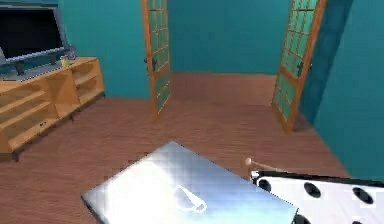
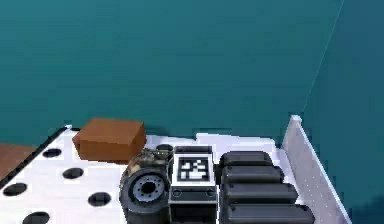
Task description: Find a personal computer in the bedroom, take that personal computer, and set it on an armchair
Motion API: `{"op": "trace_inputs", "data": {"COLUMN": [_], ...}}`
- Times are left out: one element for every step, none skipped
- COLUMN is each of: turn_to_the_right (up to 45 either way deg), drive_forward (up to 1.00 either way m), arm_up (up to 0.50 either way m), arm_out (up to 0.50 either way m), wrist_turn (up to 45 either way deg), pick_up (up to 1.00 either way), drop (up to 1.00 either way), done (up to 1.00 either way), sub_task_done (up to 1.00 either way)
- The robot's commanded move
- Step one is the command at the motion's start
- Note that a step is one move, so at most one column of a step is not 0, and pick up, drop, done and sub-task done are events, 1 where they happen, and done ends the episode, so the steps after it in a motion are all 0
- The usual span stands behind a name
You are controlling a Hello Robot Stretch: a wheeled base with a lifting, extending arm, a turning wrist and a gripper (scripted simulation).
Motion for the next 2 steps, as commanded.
{"op": "trace_inputs", "data": {"turn_to_the_right": [-45.0,-39.0], "drive_forward": [0.00,0.00], "arm_up": [0.00,0.00], "arm_out": [0.00,0.00], "wrist_turn": [0.0,0.0], "pick_up": [0.00,0.00], "drop": [0.00,0.00], "done": [0.00,0.00], "sub_task_done": [0.00,0.00]}}
